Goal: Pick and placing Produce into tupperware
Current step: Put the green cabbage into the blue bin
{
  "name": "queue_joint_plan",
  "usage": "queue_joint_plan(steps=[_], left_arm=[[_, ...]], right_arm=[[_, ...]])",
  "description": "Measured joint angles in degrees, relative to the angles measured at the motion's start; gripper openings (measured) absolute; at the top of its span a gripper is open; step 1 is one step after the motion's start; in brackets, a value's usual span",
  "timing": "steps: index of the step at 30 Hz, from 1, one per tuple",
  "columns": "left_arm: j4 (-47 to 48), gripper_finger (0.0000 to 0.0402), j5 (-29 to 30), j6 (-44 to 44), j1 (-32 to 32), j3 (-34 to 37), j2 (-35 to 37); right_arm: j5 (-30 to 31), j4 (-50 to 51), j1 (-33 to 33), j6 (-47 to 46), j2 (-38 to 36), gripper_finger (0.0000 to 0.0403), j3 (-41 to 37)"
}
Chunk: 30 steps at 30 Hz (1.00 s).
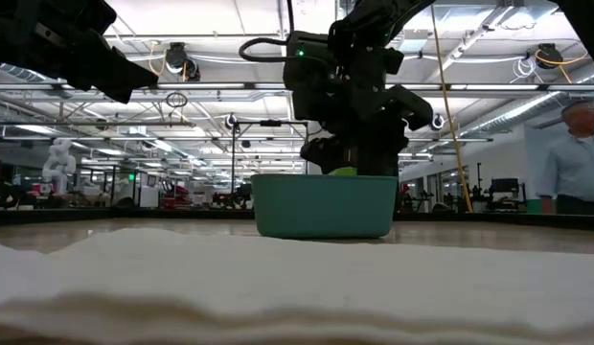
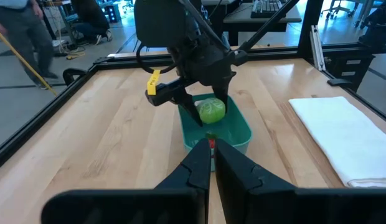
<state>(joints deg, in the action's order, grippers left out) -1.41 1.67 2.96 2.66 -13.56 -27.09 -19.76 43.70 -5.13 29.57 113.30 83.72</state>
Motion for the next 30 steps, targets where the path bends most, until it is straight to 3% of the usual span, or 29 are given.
queue_joint_plan(steps=[22,30], left_arm=[[0.01,0.0026,-0.02,0.00,0.00,0.00,0.00],[0.86,0.0026,-0.02,-0.07,0.00,0.00,0.00]], right_arm=[[-0.05,-0.81,-1.62,-1.58,0.28,0.0235,0.00],[-0.07,-1.79,-1.55,-1.60,4.36,0.0235,0.07]])
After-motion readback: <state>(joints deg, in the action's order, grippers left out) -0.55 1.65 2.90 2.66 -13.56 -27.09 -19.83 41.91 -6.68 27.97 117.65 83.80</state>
